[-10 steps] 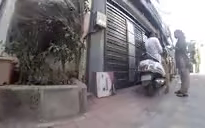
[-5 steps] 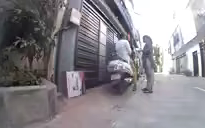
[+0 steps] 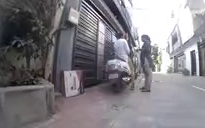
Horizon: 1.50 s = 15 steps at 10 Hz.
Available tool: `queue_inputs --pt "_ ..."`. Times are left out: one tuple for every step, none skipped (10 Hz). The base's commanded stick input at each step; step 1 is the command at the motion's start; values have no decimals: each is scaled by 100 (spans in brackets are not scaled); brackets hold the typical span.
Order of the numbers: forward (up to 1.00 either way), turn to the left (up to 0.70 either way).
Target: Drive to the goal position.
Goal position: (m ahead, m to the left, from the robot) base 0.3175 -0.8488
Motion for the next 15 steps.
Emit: queue_inputs --pt "56 0" --pt "70 0" --pt "70 12" --pt "70 35" --pt "70 35" --pt "70 32" --pt "70 13" --pt "70 0" --pt "70 0" --pt "70 0" --pt "70 0" --pt "70 0" --pt "70 0" --pt "70 0" --pt "70 0"
